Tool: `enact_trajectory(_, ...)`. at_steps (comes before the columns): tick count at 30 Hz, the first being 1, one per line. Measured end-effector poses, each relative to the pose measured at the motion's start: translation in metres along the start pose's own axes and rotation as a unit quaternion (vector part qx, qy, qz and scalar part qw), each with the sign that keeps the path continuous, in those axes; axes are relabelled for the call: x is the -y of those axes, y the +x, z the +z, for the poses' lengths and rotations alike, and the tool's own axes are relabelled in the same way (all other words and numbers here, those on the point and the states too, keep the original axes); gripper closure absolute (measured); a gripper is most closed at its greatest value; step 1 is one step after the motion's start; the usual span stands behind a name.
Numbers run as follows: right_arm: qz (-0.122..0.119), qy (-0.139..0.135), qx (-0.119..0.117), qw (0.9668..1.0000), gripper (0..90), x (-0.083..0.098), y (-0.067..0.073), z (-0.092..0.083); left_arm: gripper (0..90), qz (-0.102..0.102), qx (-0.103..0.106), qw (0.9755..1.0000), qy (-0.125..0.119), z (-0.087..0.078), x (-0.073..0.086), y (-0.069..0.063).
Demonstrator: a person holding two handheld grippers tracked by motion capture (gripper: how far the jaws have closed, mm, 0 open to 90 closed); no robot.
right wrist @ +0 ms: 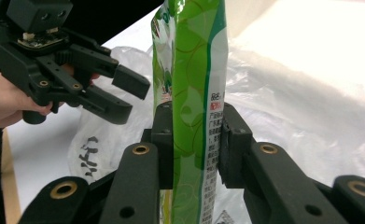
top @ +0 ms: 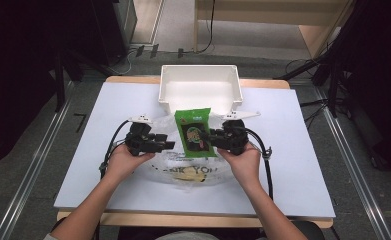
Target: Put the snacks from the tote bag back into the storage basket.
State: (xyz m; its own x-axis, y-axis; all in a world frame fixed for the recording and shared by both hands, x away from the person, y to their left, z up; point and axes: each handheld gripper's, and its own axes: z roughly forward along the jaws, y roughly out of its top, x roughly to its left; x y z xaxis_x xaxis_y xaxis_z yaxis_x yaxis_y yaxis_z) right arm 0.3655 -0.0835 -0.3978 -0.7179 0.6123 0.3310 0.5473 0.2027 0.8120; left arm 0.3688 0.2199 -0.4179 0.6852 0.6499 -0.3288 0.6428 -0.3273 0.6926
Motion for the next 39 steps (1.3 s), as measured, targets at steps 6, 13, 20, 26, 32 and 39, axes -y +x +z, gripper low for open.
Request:
enact_trajectory(6,-0.004,-0.008,0.016,0.9998,73.5,-0.002,-0.005,-0.005,46.9,-0.005,-0.003,1.0000,0.006,-0.001,0.002,0.004)
enact_trajectory(13,-0.010,-0.013,0.032,0.9993,73.4,-0.007,-0.010,-0.010,46.6,-0.006,-0.009,0.9999,0.011,-0.001,0.003,0.005)
enact_trajectory(20,-0.008,-0.015,0.046,0.9988,73.4,-0.013,-0.017,-0.012,46.0,-0.009,-0.010,0.9998,0.012,-0.002,0.004,0.005)
enact_trajectory(26,-0.005,-0.014,0.054,0.9984,73.5,-0.016,-0.021,-0.012,45.8,-0.004,-0.015,0.9998,0.012,-0.004,0.003,0.004)
enact_trajectory(32,-0.008,-0.019,0.058,0.9981,73.5,-0.022,-0.023,-0.013,45.6,-0.005,-0.018,0.9998,0.010,-0.005,0.003,0.004)
enact_trajectory(39,-0.009,-0.020,0.066,0.9976,73.5,-0.032,-0.027,-0.013,45.5,-0.003,-0.017,0.9998,0.013,-0.004,0.003,0.004)
